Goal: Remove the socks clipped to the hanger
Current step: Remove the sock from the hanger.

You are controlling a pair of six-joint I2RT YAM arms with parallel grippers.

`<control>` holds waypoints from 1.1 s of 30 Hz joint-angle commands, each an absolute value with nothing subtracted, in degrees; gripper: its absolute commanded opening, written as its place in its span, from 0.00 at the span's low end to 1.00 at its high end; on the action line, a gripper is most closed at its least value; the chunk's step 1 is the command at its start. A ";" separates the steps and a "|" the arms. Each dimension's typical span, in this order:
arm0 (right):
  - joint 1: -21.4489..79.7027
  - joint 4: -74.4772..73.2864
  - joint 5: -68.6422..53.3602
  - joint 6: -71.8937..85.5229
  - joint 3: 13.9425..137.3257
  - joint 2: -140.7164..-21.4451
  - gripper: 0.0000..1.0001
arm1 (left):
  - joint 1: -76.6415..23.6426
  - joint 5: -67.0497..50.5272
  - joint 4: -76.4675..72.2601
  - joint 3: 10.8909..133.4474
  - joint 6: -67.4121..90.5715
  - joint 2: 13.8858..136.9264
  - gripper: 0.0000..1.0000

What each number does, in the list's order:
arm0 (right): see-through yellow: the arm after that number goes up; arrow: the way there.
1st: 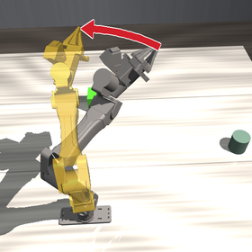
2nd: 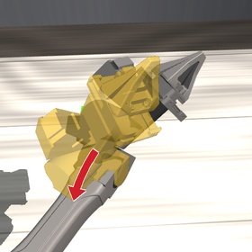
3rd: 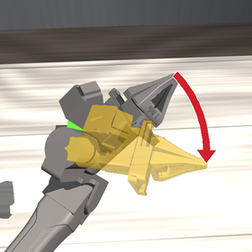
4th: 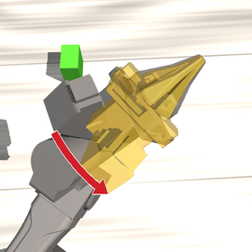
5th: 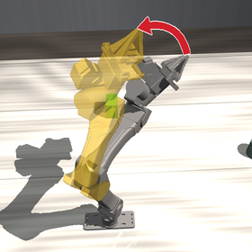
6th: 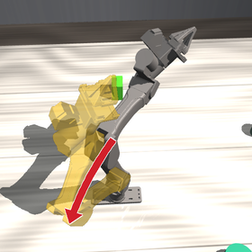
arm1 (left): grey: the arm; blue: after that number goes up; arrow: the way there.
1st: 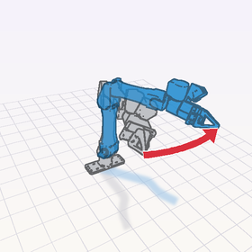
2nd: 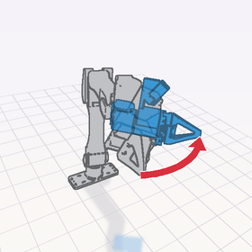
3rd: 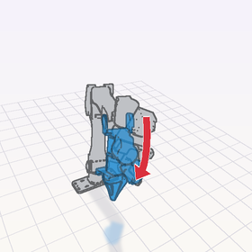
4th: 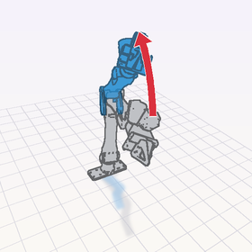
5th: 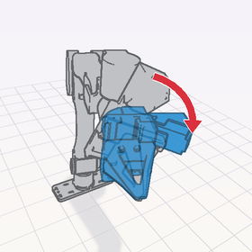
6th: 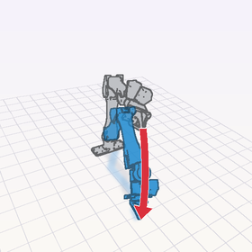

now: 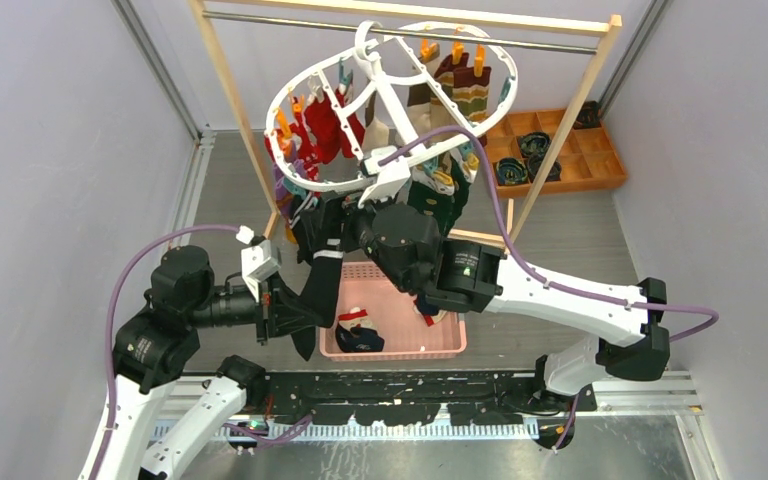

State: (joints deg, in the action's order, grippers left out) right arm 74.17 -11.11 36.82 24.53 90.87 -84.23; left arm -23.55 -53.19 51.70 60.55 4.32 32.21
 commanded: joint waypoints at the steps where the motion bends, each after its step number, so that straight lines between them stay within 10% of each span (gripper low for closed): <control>1: 77.50 -9.46 44.88 21.58 93.77 -83.66 0.91 | -23.47 -50.10 47.69 60.40 4.95 31.92 0.00; 12: 77.50 -8.89 39.27 16.31 97.91 -86.05 0.65 | -23.47 -49.71 48.33 60.68 4.46 31.97 0.01; 33: 71.03 -9.73 19.39 20.81 94.35 -83.92 0.71 | -23.47 -53.71 49.22 63.64 6.53 31.69 0.00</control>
State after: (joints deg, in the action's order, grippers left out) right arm 71.07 -13.28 20.47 19.68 95.64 -85.78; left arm -23.55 -52.34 50.46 61.60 5.87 31.68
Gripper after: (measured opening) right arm 0.715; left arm 0.034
